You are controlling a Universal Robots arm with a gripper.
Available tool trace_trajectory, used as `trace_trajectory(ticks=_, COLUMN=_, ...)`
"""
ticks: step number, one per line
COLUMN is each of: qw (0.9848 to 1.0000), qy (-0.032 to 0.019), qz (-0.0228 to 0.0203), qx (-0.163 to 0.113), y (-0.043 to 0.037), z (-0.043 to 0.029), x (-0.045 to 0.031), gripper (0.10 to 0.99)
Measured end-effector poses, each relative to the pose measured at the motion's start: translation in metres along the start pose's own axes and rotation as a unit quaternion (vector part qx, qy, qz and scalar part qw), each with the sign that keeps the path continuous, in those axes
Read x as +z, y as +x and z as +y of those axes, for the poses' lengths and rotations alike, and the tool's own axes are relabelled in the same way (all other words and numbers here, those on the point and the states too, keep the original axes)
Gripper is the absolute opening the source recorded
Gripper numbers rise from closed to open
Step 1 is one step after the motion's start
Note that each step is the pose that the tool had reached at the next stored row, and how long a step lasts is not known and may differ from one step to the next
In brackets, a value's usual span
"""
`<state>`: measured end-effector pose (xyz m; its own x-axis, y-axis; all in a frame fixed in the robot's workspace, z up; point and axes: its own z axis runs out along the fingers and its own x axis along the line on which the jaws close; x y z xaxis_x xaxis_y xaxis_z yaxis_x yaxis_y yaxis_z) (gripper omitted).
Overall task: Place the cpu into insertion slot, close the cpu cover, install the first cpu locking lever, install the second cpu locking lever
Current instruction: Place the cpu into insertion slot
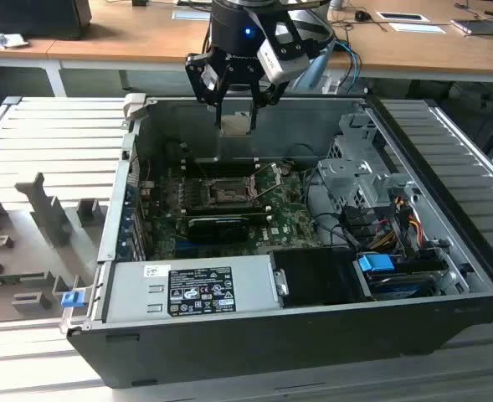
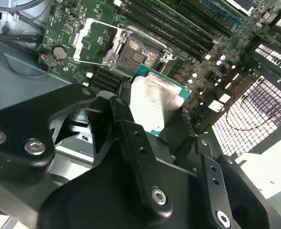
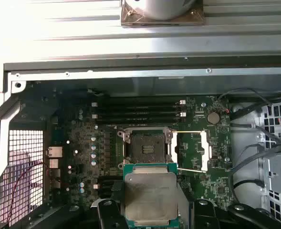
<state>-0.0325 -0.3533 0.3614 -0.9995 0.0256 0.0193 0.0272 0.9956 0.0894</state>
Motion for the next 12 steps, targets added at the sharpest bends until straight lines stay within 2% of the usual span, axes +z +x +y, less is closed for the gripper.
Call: trace_trajectory(ticks=12, qw=0.9999, qy=-0.0002, qz=-0.0011, qx=0.013, y=0.0003, z=0.0, x=0.0, gripper=0.529)
